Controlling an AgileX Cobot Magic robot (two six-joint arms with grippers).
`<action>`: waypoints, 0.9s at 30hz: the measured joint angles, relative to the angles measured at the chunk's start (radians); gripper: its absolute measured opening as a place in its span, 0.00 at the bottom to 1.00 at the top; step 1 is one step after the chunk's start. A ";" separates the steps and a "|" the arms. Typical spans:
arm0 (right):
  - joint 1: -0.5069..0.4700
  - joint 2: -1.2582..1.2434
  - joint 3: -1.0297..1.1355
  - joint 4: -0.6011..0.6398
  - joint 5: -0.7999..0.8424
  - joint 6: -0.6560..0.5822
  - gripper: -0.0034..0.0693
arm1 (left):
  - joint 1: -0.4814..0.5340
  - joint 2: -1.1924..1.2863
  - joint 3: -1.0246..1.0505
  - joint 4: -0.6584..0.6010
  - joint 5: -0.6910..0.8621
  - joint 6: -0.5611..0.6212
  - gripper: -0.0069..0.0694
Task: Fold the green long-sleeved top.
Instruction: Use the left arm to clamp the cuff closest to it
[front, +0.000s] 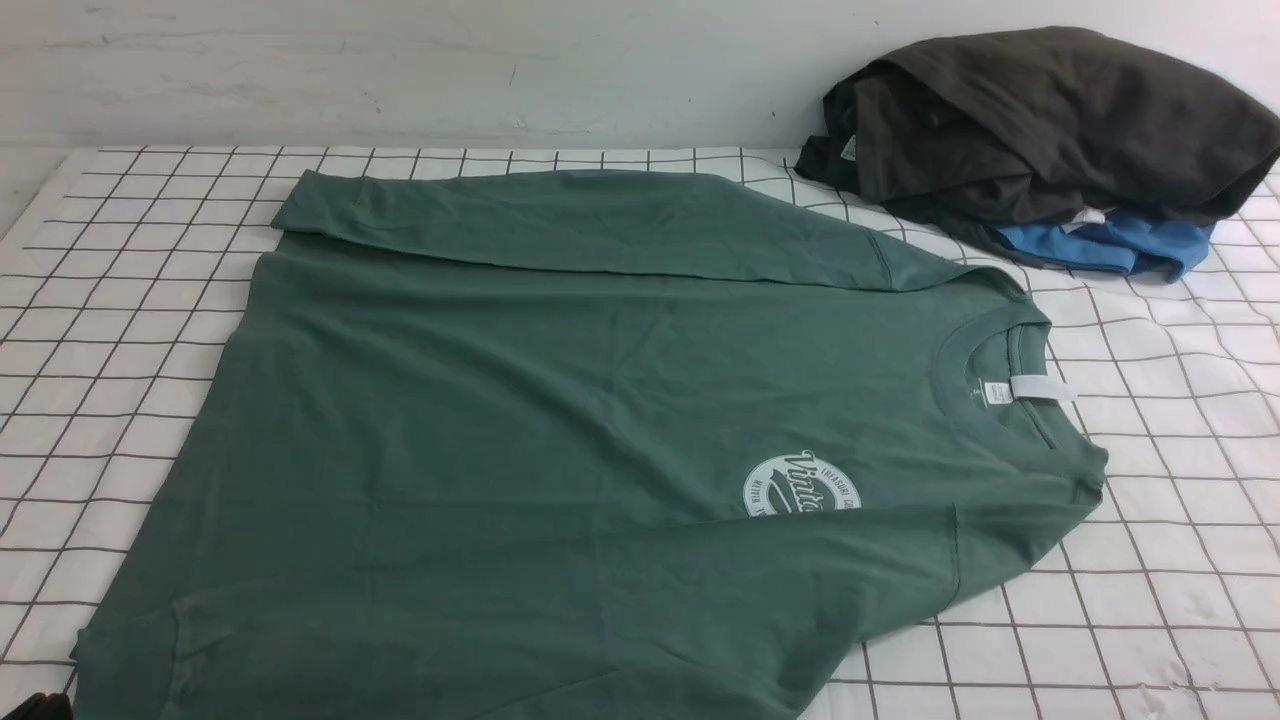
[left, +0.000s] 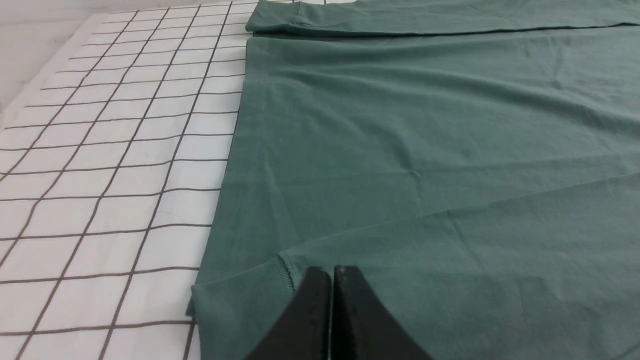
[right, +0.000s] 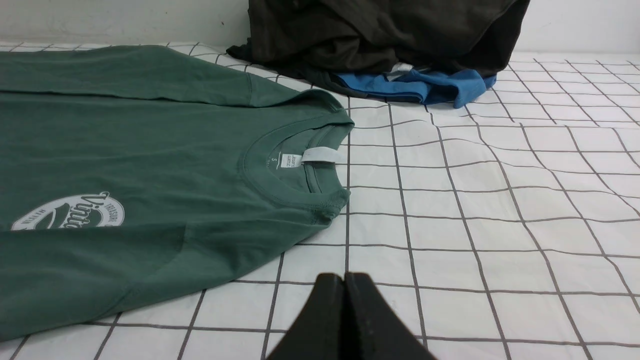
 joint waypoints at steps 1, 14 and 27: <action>0.000 0.000 0.000 0.000 0.000 0.000 0.02 | 0.000 0.000 0.000 0.000 0.000 0.000 0.08; 0.000 0.000 0.000 0.000 0.000 0.000 0.02 | 0.000 0.000 0.000 0.000 0.000 0.000 0.08; 0.000 0.000 0.002 -0.030 -0.035 -0.008 0.02 | 0.000 0.000 0.006 0.002 -0.137 0.004 0.08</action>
